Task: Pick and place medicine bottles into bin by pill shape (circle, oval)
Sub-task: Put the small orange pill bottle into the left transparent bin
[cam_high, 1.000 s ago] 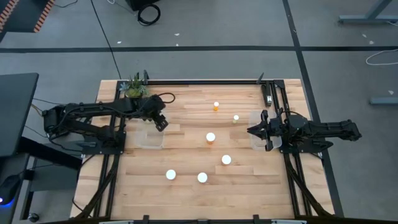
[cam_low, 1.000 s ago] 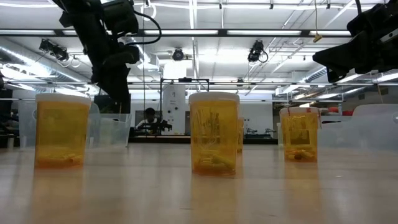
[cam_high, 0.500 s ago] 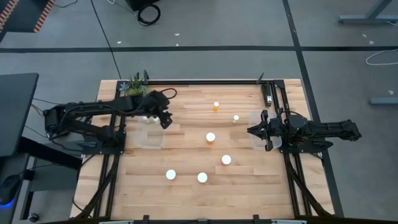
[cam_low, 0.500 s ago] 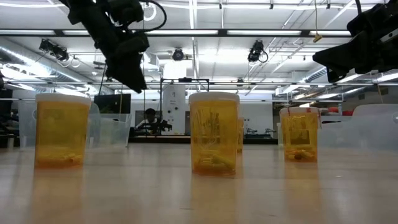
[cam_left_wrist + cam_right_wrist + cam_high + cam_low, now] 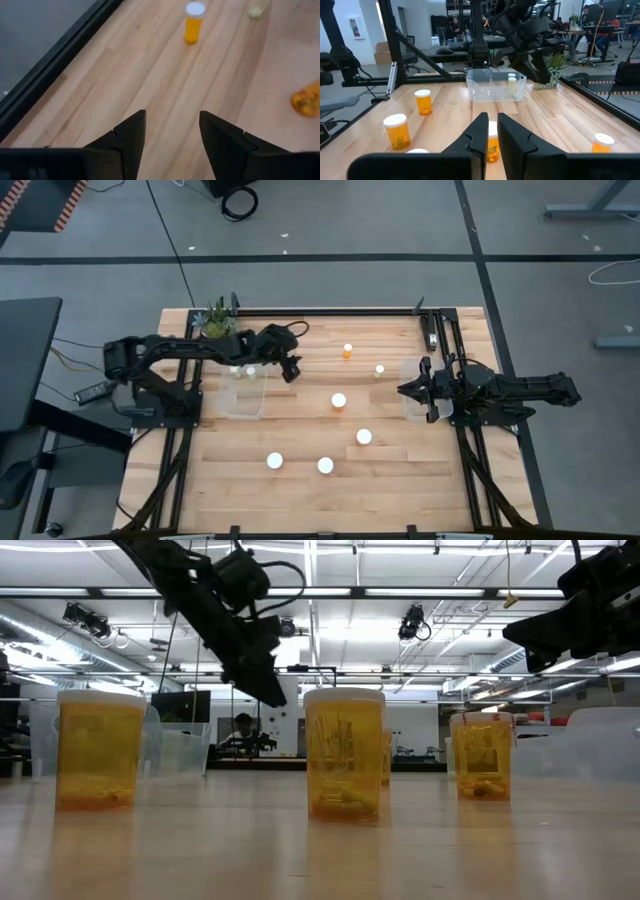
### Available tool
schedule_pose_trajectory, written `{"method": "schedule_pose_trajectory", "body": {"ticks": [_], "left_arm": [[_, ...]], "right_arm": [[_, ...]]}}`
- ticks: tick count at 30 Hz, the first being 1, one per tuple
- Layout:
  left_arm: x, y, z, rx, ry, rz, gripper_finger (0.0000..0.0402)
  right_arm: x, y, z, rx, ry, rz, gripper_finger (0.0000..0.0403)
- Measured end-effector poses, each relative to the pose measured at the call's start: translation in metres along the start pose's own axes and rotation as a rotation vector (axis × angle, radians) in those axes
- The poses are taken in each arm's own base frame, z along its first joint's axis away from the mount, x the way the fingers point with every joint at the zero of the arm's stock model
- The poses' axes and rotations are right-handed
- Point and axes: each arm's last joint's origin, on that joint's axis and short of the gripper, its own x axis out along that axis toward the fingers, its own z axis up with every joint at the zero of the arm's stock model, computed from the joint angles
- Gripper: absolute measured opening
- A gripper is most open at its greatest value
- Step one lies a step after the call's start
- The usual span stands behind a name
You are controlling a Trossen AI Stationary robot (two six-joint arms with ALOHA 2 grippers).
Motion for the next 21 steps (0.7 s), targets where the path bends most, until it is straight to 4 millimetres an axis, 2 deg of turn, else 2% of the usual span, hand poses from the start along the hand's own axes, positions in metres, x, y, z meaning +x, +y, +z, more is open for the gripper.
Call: {"method": "schedule_pose_trajectory", "body": {"ticks": [14, 21], "left_arm": [[0.049, -0.013, 0.043, 0.138, 0.055, -0.072, 0.0189], [0.071, -0.01, 0.06, 0.206, 0.072, -0.112, 0.0197]], "right_arm": [[0.0, 0.0, 0.0, 0.0, -0.001, 0.0, 0.0046], [0.0, 0.0, 0.0, 0.0, -0.001, 0.0, 0.0046]]}}
